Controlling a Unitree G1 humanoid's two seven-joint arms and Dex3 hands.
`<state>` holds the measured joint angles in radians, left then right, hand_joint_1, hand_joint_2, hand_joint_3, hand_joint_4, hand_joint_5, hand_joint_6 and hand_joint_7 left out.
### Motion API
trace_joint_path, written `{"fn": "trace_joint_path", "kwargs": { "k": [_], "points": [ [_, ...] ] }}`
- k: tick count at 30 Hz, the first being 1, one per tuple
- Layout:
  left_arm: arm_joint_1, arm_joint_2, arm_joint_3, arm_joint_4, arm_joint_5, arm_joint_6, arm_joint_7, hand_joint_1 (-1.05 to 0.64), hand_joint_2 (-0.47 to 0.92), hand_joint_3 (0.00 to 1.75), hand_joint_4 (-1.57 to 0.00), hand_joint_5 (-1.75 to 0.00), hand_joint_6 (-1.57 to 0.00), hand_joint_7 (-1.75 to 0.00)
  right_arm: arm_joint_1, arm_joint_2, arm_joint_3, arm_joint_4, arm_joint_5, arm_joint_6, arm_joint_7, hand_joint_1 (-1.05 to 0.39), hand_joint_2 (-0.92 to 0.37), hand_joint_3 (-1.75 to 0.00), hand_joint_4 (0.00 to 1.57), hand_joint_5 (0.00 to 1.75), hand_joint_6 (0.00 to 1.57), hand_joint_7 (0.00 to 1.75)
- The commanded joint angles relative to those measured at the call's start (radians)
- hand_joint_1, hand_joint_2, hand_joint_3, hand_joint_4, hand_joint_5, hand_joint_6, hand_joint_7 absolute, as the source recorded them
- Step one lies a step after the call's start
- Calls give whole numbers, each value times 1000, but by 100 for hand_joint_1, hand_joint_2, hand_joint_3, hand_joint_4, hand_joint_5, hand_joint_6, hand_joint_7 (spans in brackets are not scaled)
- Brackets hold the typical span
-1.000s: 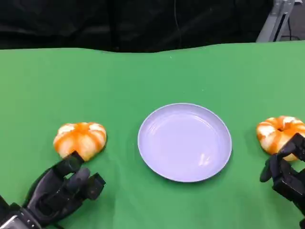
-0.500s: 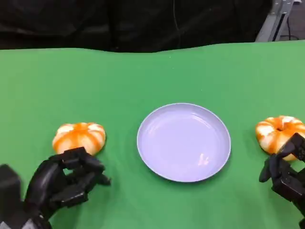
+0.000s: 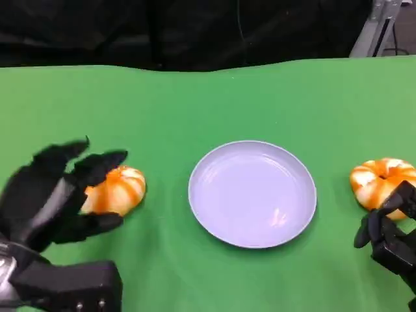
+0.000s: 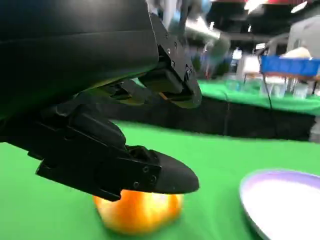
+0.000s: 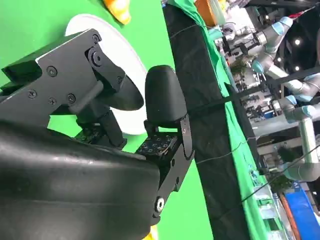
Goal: Grasp the bread from the table and place it into the plate.
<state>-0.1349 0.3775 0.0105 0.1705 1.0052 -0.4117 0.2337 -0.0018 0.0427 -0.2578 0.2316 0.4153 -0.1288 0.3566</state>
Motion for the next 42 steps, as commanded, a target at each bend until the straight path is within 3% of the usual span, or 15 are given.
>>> {"fn": "trace_joint_path", "kwargs": {
  "k": [1, 9, 15, 23, 42],
  "points": [
    [-67, 78, -54, -25, 34, 111, -54, -86, 92, 12, -32, -4, -46, -1, 11, -13, -1, -25, -2, -7, -7, -5, -50, -130, 85, 175, 74, 159],
    [-192, 116, -171, 147, -13, 180, -100, -94, 92, 12, -38, -5, -47, -1, 15, -11, 3, -35, 1, -3, -6, -6, -52, -127, 83, 175, 71, 161],
    [-272, 111, -243, 297, -81, 178, -130, -104, 92, 19, -39, -3, -44, 0, 20, -9, 6, -46, -2, 3, -16, -6, -53, -125, 83, 175, 71, 161],
    [-380, 102, -309, 477, -214, 140, -239, -105, 92, 26, -41, -2, -42, 0, 20, -11, 10, -49, 2, 4, -19, -6, -53, -123, 82, 175, 70, 161],
    [-538, 29, -468, 786, -237, 132, -227, -105, 92, 34, -40, 0, -43, 0, 29, -13, 19, -70, -1, 8, -32, -5, -57, -121, 80, 175, 69, 162]
  ]
}}
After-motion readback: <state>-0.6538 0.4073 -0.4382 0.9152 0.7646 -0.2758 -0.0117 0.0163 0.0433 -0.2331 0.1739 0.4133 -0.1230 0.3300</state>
